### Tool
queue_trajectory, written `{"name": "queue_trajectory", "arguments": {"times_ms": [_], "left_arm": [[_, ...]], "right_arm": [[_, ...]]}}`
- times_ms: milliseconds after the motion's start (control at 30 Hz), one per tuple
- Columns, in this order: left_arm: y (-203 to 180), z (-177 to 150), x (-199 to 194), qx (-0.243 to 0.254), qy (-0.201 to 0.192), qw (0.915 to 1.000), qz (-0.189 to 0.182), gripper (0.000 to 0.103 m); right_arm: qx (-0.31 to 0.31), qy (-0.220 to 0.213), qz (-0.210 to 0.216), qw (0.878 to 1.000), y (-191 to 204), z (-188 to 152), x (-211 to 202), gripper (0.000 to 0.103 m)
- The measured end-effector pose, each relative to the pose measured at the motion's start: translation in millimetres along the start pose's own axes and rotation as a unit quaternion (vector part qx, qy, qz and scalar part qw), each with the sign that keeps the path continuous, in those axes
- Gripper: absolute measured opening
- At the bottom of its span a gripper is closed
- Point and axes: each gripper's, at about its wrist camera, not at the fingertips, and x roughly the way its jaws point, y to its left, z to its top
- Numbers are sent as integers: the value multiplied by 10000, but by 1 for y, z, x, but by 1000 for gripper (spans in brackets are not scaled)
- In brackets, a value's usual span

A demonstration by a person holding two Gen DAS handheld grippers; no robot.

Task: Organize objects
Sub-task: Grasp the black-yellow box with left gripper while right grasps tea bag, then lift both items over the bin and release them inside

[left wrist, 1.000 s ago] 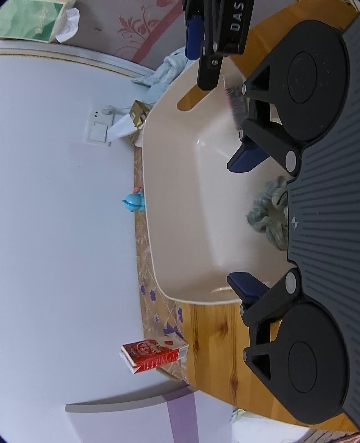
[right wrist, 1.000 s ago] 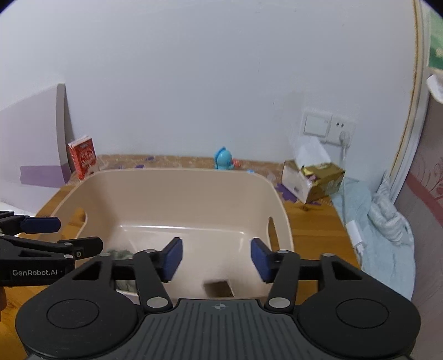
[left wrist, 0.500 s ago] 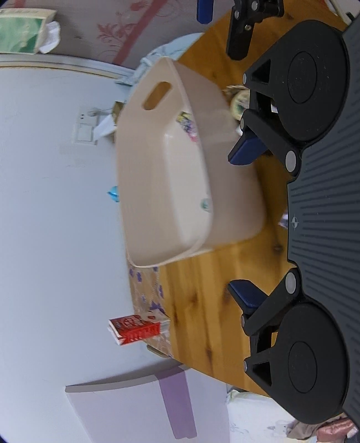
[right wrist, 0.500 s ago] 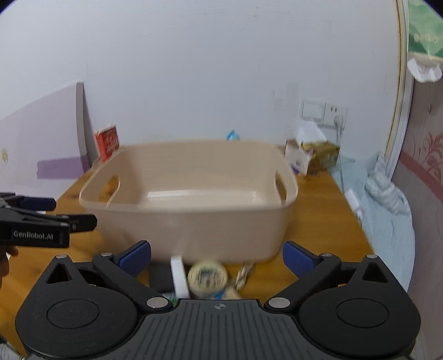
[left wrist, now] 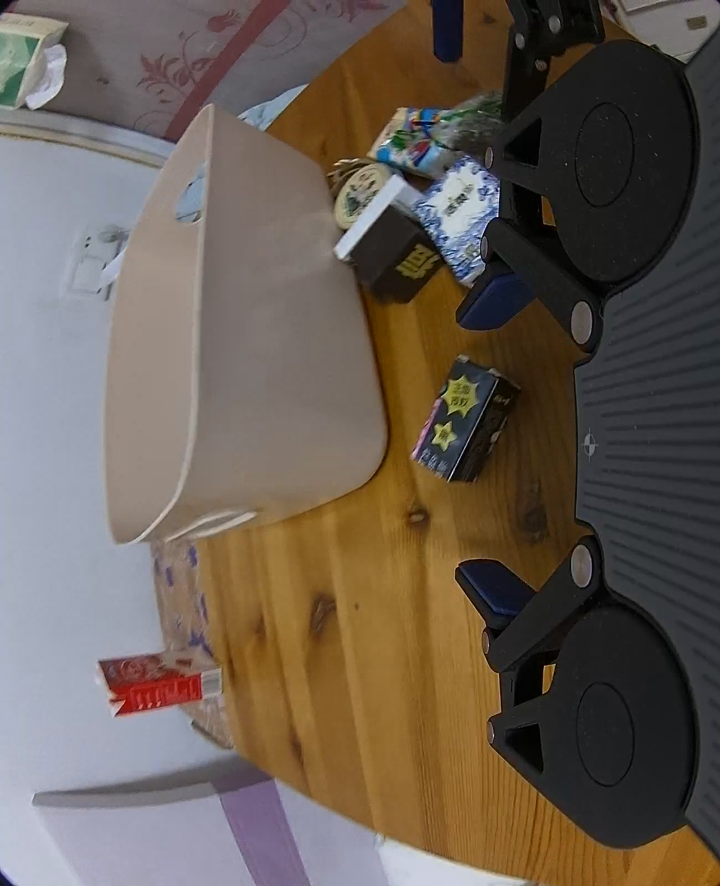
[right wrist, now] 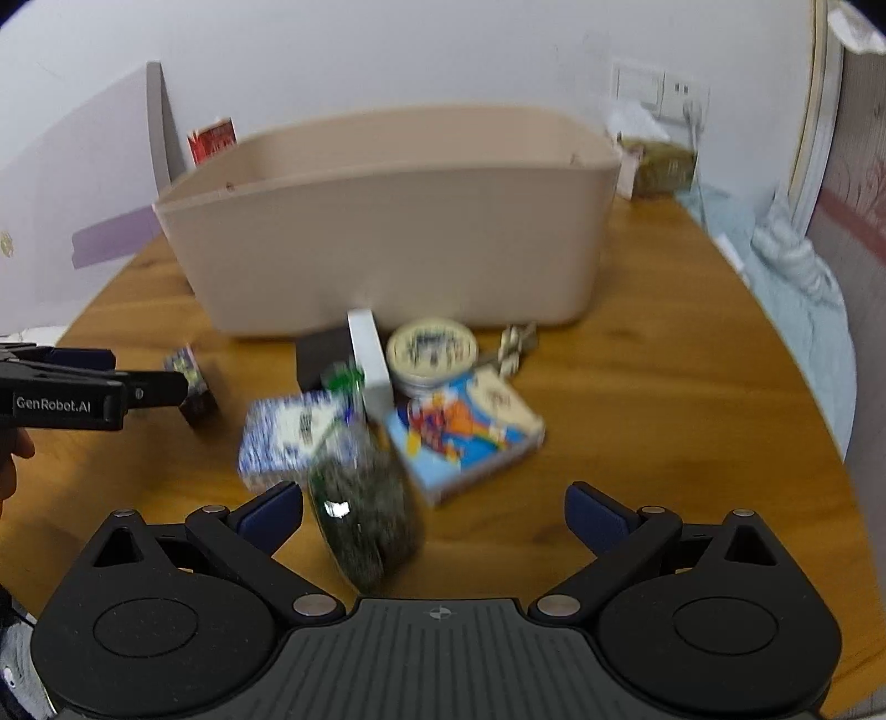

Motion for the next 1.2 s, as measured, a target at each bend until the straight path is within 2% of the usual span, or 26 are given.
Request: {"name": "queue_trajectory", "arguments": {"times_ms": [267, 300, 400, 433, 467, 533, 667, 833, 1200], "left_arm": [[-1, -1, 24, 104, 177, 9995, -244, 91], [-1, -1, 25, 103, 200, 9993, -298, 88], [-4, -2, 24, 201, 96, 9992, -322, 72], [-4, -2, 23, 244, 90, 9991, -346, 64], [-5, -2, 22, 289, 78, 9989, -355, 59], [-5, -2, 21, 322, 106, 9986, -409, 57], [-6, -6, 15, 302, 123, 9983, -492, 56], [-10, -9, -4, 356, -47, 9984, -434, 56], [-20, 14, -66, 371, -911, 9950, -159, 56]], "right_arm": [[-37, 201, 16, 9998, 11, -7, 19, 89], [-66, 176, -12, 9998, 13, -7, 19, 87], [-182, 134, -113, 9997, 19, -5, 20, 65], [-207, 133, -146, 9996, 21, -4, 19, 58], [-226, 133, -170, 9995, 22, -4, 19, 49], [-272, 119, -234, 9993, 23, -3, 18, 35], [-207, 66, -285, 9994, 22, -5, 11, 33], [-228, -64, -208, 9995, 20, -7, -5, 33], [-150, -766, -180, 9968, 8, 15, -54, 33]]}}
